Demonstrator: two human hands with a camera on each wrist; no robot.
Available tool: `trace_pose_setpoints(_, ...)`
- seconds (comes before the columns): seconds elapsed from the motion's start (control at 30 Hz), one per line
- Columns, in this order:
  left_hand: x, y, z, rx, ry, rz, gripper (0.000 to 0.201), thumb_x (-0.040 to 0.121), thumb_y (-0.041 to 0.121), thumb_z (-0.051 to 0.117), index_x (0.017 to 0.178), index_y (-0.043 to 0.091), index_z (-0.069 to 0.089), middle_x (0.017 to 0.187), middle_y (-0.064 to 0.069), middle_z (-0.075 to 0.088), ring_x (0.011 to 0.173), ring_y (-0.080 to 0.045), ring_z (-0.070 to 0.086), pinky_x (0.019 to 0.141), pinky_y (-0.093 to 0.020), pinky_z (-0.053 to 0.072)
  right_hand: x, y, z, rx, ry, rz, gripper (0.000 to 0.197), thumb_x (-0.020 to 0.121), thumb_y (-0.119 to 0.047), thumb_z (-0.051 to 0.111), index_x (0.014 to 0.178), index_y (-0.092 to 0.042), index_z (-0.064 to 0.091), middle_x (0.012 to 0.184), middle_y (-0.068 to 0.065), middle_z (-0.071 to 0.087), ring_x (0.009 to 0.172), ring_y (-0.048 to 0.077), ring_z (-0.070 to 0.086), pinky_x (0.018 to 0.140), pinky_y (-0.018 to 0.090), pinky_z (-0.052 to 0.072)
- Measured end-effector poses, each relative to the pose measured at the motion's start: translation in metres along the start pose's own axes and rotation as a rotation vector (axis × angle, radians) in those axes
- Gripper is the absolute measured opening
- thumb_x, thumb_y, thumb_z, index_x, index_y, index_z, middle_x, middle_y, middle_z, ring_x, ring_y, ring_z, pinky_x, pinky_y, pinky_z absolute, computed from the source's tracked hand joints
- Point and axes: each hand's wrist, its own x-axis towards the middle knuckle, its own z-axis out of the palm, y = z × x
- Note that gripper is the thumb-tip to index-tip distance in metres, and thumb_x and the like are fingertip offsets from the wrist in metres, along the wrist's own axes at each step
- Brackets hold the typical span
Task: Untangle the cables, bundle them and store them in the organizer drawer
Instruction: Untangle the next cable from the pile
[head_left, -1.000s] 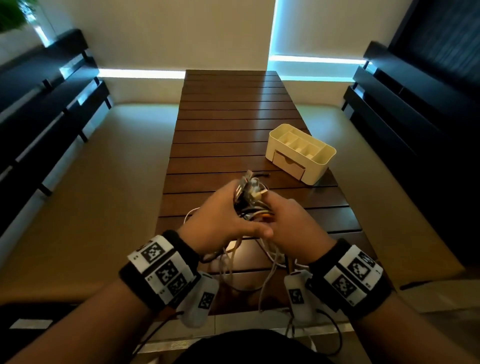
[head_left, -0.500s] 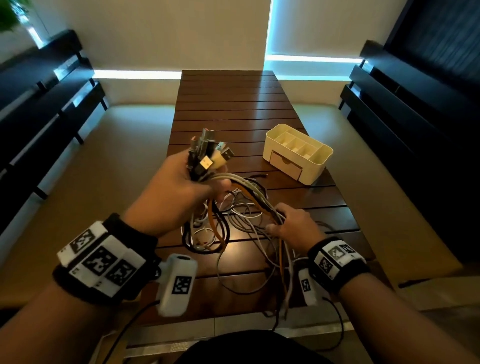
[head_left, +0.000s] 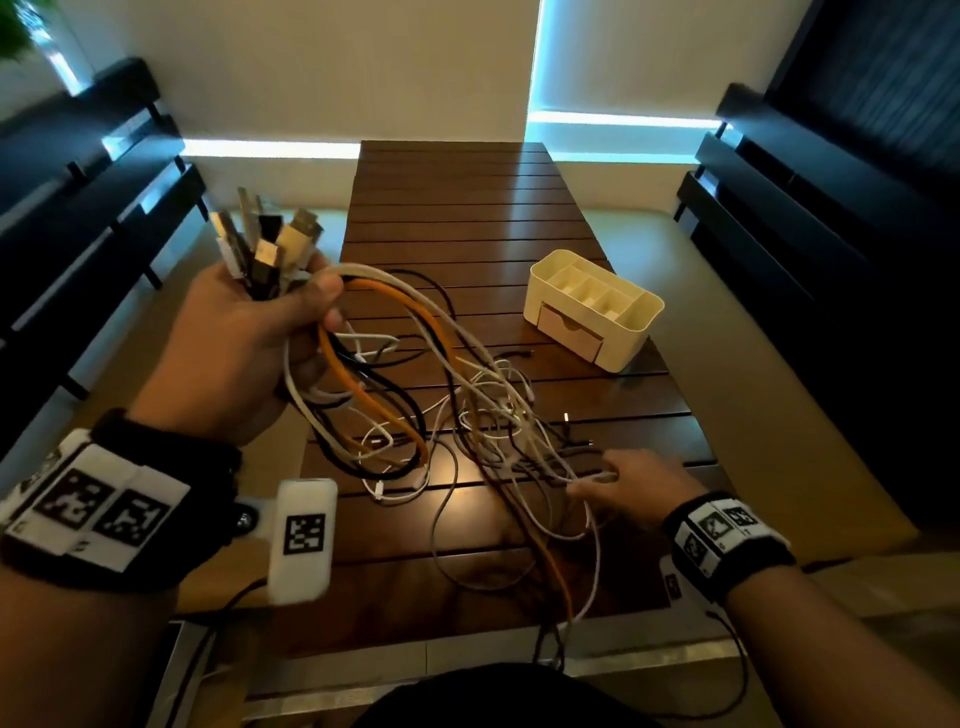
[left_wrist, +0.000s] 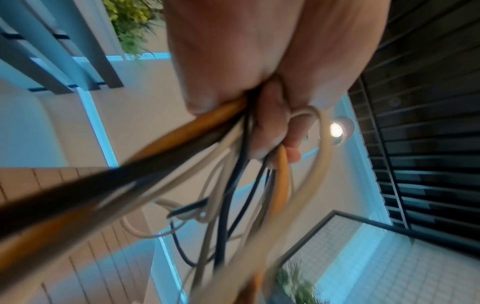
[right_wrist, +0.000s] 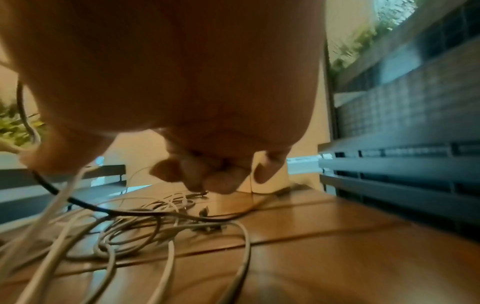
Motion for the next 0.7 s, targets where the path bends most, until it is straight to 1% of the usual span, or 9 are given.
trace_pose_setpoints(0.07,0.006,0.002,-0.007,-0.023,0.003,-0.009,0.008,0.091,0.014,0.060,0.087,0.021,0.057,0.066,-0.006,0.050,0.043,-0.006,0.043,0.036,-0.015,0.032,-0.001,0.010,0.007,0.248,-0.025,0.013,0.064,0.071,-0.080,0.054,0.083,-0.017,0.055,0.083,0.000,0.063,0.076,0.016,0.061,0.078,0.036,0.052)
trace_pose_setpoints(0.13,0.008,0.002,-0.012,0.006,-0.029,-0.049,0.009,0.088,0.017,0.065,0.088,0.022,0.058,0.065,-0.006,0.050,0.041,-0.008,0.038,0.036,-0.015,0.031,-0.005,0.010,0.009,0.328,-0.034,-0.007,0.043,0.083,-0.059,0.064,0.083,-0.017,0.053,0.078,-0.001,0.057,0.067,0.012,0.053,0.062,0.024,0.044)
trace_pose_setpoints(0.17,0.008,-0.001,-0.010,0.032,-0.054,-0.068,0.009,0.088,0.016,0.066,0.087,0.021,0.058,0.065,-0.007,0.050,0.039,-0.008,0.037,0.036,-0.016,0.031,-0.007,0.007,0.008,0.337,-0.044,-0.030,0.036,0.087,-0.050,0.065,0.086,-0.016,0.054,0.082,-0.003,0.058,0.069,0.010,0.053,0.061,0.021,0.042)
trace_pose_setpoints(0.3,0.000,-0.013,0.010,0.089,-0.123,-0.109,0.011,0.083,0.016,0.067,0.088,0.014,0.057,0.062,-0.008,0.051,0.038,-0.009,0.042,0.035,-0.017,0.034,-0.009,-0.023,-0.004,0.533,0.081,-0.243,0.013,0.090,-0.030,0.067,0.099,-0.029,0.057,0.104,-0.008,0.059,0.098,0.011,0.059,0.076,0.022,0.048)
trace_pose_setpoints(0.37,-0.003,-0.016,0.015,0.111,-0.160,-0.123,0.013,0.082,0.019,0.068,0.088,0.013,0.058,0.061,-0.007,0.052,0.040,-0.013,0.038,0.036,-0.018,0.033,-0.011,-0.043,-0.012,0.642,0.236,-0.365,0.017,0.092,-0.023,0.065,0.103,-0.033,0.058,0.110,-0.011,0.060,0.106,0.008,0.058,0.084,0.024,0.048)
trace_pose_setpoints(0.43,-0.004,-0.016,0.016,0.121,-0.215,-0.132,0.013,0.084,0.017,0.070,0.087,0.012,0.059,0.061,-0.007,0.053,0.042,-0.017,0.034,0.038,-0.020,0.031,-0.015,-0.063,-0.022,0.727,0.270,-0.477,0.028,0.093,-0.019,0.062,0.114,-0.037,0.059,0.122,-0.013,0.060,0.116,0.005,0.056,0.092,0.026,0.048)
trace_pose_setpoints(0.5,-0.005,-0.012,0.018,0.097,-0.249,-0.129,0.012,0.083,0.019,0.064,0.089,0.011,0.058,0.062,-0.008,0.053,0.041,-0.017,0.034,0.037,-0.020,0.031,-0.019,-0.080,-0.032,0.863,0.139,-0.539,0.038,0.094,-0.012,0.061,0.119,-0.041,0.058,0.126,-0.014,0.061,0.117,0.001,0.057,0.091,0.024,0.050)
trace_pose_setpoints(0.57,-0.005,-0.007,0.018,0.076,-0.263,-0.114,0.012,0.083,0.018,0.062,0.090,0.010,0.058,0.061,-0.009,0.053,0.040,-0.015,0.035,0.036,-0.019,0.031,-0.021,-0.092,-0.038,0.957,-0.092,-0.560,0.037,0.095,-0.006,0.058,0.120,-0.034,0.058,0.117,-0.012,0.066,0.105,0.000,0.064,0.081,0.019,0.054)
trace_pose_setpoints(0.7,-0.007,0.001,0.013,0.030,-0.265,-0.067,0.014,0.089,0.018,0.067,0.092,0.009,0.056,0.061,-0.009,0.051,0.037,-0.012,0.036,0.035,-0.017,0.032,-0.020,-0.101,-0.029,0.788,-0.277,-0.561,0.012,0.095,-0.010,0.058,0.103,-0.016,0.065,0.095,0.004,0.066,0.085,0.023,0.061,0.074,0.023,0.054)
